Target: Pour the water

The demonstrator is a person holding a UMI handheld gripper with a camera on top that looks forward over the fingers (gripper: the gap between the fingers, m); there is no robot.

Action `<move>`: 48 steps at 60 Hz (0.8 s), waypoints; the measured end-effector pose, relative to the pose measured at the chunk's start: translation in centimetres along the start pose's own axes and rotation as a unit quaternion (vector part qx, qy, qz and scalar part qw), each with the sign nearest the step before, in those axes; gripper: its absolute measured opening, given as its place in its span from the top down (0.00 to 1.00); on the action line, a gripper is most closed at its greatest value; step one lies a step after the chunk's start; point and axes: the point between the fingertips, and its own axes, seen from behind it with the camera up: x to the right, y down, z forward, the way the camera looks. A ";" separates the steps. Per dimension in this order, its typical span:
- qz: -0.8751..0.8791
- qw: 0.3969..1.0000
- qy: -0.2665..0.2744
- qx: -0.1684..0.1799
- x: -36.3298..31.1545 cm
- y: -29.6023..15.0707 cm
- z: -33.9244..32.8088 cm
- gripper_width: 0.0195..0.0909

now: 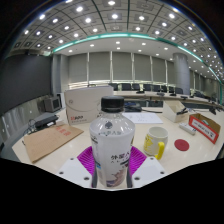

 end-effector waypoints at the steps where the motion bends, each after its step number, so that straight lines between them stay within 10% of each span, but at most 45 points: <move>1: 0.008 1.000 -0.003 0.003 -0.5 -0.6 0.1 0.72; 23: 0.487 0.861 -0.135 0.054 -0.6 -13.4 5.5 0.72; 48: 0.813 0.548 -0.196 0.033 5.0 -12.0 9.0 0.72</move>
